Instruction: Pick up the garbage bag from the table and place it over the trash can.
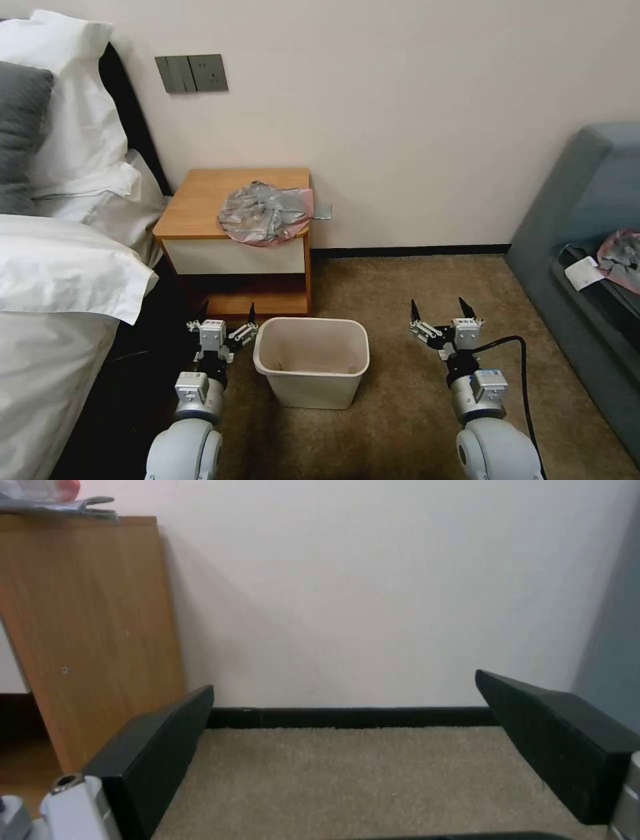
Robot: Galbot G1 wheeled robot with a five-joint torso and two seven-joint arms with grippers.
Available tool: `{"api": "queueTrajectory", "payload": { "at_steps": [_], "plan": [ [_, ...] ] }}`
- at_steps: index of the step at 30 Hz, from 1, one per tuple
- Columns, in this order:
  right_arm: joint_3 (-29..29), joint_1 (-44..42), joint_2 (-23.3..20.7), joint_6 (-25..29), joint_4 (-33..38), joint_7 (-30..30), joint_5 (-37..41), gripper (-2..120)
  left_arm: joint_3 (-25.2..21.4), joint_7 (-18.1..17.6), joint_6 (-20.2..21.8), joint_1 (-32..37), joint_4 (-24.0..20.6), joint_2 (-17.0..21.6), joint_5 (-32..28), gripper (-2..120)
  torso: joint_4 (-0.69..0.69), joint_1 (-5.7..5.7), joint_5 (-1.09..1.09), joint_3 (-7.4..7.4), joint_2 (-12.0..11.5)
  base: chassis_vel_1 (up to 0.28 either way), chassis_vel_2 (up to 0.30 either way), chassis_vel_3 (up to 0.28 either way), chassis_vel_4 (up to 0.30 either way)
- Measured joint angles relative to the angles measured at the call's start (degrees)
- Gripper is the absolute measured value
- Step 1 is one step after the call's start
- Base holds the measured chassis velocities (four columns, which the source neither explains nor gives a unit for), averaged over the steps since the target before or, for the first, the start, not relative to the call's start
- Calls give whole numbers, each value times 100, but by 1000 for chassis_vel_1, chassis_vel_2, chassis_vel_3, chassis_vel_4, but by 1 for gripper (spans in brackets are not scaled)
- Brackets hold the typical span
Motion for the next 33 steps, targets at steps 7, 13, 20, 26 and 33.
{"api": "queueTrajectory", "payload": {
  "at_steps": [7,13,20,26,33],
  "plan": [
    [0,0,0,0,0,0,0,100,0,0,0,0,0,0,0,99,0,0,0,0,0,0,0,0,0],
    [0,0,0,0,0,0,0,100,0,0,0,0,0,0,0,99,0,0,0,0,0,0,0,0,0],
    [0,0,0,0,0,0,0,100,0,0,0,0,0,0,0,99,0,0,0,0,0,0,0,0,0],
    [19,-51,16,19,25,-12,-8,100,1,0,3,-1,0,20,-17,99,0,0,0,0,0,0,0,0,0],
    [359,-713,274,341,535,-365,-210,100,-15,-101,160,-73,-237,729,-823,99,1,0,-3,0,0,0,0,0,0]
  ]
}}
